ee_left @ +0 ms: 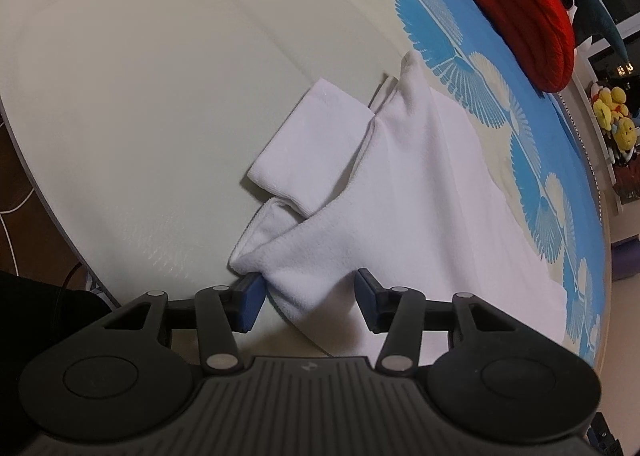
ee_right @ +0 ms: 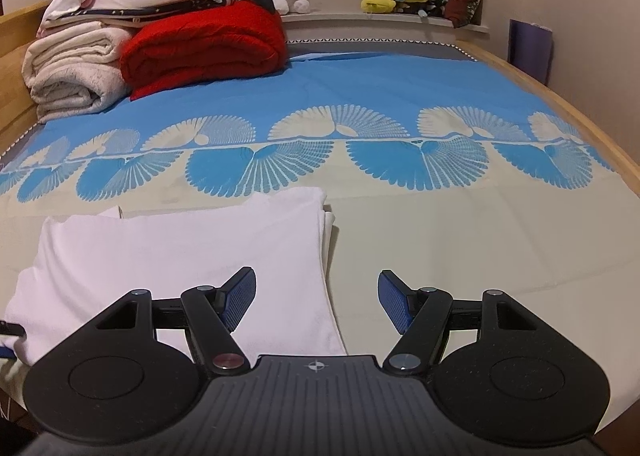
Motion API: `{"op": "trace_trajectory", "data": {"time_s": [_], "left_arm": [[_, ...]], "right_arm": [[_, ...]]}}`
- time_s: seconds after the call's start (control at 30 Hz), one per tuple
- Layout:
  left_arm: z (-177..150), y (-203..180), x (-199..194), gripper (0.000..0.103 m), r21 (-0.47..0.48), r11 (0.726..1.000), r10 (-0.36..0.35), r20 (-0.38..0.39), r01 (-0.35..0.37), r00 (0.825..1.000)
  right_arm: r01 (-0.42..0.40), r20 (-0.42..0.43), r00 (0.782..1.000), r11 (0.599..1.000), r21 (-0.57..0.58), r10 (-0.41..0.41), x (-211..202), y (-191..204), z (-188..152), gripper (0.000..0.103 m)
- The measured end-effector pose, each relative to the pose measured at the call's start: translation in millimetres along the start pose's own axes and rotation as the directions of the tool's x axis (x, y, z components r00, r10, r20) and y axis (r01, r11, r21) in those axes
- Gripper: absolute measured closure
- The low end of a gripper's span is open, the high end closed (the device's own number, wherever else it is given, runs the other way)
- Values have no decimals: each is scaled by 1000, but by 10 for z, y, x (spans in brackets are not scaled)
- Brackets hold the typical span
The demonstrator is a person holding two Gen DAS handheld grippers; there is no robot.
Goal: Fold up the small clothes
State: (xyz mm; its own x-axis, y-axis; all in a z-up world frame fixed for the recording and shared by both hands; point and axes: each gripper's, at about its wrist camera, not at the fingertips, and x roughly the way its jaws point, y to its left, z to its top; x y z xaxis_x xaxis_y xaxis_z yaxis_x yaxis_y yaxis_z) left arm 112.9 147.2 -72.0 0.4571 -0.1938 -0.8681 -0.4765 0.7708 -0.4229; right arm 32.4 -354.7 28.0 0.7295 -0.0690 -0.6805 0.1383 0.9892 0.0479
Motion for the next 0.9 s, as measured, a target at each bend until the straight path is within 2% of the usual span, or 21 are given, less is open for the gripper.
{"op": "trace_trajectory", "data": {"time_s": [0.07, 0.13, 0.2, 0.3, 0.47, 0.9], "left_arm": [[3, 0, -2, 51, -2, 1000, 2, 3, -2, 1000], [2, -9, -2, 62, 5, 1000, 19, 10, -19, 1000], [11, -5, 2, 80, 17, 999, 32, 12, -32, 999], [13, -27, -3, 91, 50, 998, 40, 15, -41, 999], [-8, -111, -66, 96, 109, 993, 43, 46, -48, 998], [-55, -180, -270, 98, 152, 987, 38, 128, -57, 991]], "right_arm": [[3, 0, 1000, 1000, -15, -3, 0, 23, -6, 34], [5, -1, 1000, 1000, -28, -5, 3, 44, -12, 34], [9, -3, 1000, 999, -39, -9, 2, 63, -27, 34], [14, -6, 1000, 999, -46, -14, 6, 72, -32, 34], [19, -12, 1000, 999, -45, -19, 25, 78, -37, 34], [31, -6, 999, 999, -32, -31, 42, 69, -13, 34]]}}
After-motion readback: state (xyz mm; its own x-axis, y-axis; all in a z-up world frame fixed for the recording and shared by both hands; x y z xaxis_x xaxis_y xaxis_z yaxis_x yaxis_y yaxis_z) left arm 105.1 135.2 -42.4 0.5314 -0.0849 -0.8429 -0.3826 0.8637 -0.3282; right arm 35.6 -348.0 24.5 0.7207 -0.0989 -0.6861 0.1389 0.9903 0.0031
